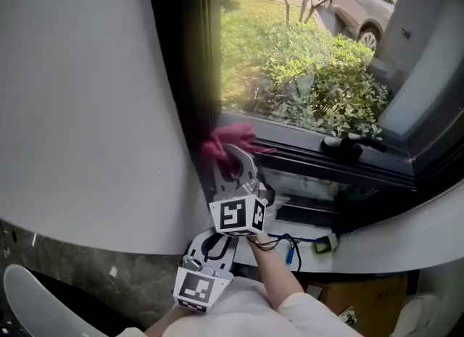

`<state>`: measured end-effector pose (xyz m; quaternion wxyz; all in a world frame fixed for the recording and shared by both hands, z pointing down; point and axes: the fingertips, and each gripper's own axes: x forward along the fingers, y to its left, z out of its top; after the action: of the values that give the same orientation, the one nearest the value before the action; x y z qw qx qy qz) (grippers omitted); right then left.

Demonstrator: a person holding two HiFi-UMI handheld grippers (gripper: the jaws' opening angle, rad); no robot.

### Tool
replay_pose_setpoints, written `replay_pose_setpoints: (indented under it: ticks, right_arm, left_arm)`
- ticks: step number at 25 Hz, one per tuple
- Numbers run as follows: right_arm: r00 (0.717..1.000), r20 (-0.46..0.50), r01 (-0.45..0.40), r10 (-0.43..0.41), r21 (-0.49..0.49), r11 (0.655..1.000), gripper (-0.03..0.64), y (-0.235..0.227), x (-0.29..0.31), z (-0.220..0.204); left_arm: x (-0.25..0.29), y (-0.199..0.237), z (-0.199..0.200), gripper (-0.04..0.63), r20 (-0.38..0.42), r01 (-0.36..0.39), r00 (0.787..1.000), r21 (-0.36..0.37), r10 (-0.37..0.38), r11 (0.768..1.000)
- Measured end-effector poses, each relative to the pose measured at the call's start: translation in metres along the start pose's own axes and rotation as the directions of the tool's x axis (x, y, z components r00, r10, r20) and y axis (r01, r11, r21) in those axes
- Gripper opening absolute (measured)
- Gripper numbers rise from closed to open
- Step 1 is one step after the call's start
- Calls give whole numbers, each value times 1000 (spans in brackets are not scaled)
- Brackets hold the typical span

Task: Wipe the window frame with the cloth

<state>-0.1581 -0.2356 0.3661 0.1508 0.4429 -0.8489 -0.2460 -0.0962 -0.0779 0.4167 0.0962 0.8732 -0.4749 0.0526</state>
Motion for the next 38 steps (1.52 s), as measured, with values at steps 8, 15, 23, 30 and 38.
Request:
replay_pose_setpoints:
  ticks: [8, 15, 23, 30, 38]
  right_arm:
    - [1000, 6, 1, 0, -49, 999, 74, 1, 2, 0]
    - [1000, -6, -7, 6, -61, 998, 74, 0, 1, -2]
    - [1000, -6, -10, 10, -54, 998, 74, -1, -1, -3]
    - [1000, -8, 4, -5, -33, 999, 74, -7, -8, -7]
    - [999, -9, 32, -31, 23, 999, 74, -20, -19, -13]
  left_arm:
    - [4, 1, -2, 41, -19, 4, 1000, 3, -4, 1000]
    - [5, -2, -2, 41, -23, 2, 1000, 3, -2, 1000]
    - [6, -5, -1, 41, -27, 10, 1000, 11, -10, 1000]
    - [7, -11, -1, 41, -29, 30, 999, 13, -30, 999]
    - [10, -22, 1, 41, -24, 73, 997, 27, -72, 997]
